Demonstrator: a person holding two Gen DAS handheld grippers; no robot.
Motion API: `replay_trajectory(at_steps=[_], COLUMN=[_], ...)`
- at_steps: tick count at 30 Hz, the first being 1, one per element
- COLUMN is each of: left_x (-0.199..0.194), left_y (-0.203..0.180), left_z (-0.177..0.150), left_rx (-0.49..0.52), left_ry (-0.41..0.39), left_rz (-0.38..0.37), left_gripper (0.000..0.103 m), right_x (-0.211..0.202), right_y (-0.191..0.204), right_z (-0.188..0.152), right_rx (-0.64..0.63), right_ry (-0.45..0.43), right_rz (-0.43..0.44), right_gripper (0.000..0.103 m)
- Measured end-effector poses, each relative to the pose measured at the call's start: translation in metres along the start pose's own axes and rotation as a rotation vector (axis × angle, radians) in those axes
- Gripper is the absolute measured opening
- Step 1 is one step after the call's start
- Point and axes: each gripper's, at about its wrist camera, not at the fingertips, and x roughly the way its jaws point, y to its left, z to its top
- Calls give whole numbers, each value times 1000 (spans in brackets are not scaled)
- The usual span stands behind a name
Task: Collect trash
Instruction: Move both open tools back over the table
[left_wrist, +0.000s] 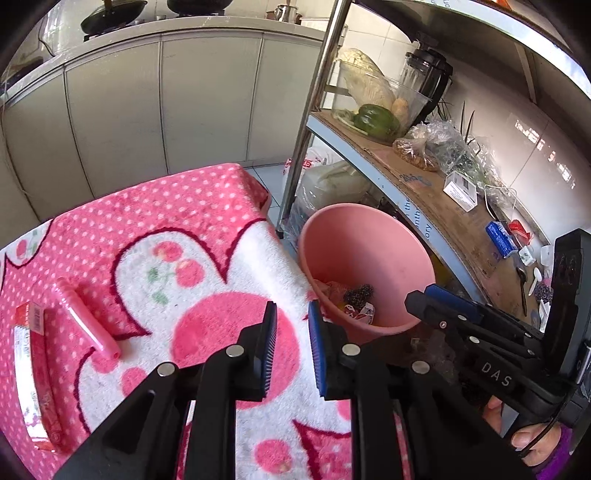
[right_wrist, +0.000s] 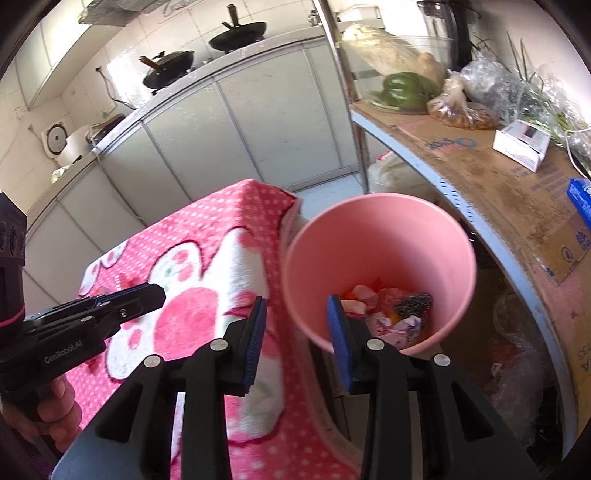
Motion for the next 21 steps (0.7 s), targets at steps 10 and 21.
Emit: replay_trajectory(at_steps=[10,21], left_x=[-51,-96], left_y=[60,131], left_z=[-30,-65], left_rx=[-80,-202], left_ry=[-60,-117], left_rz=[94,223], left_gripper=[19,25], right_x=[1,10], right_y=[58,104], right_z=[-13,-29], right_rx=[-81,-157], right_ry=[42,106], right_rz=[91,157], right_gripper=[35,35])
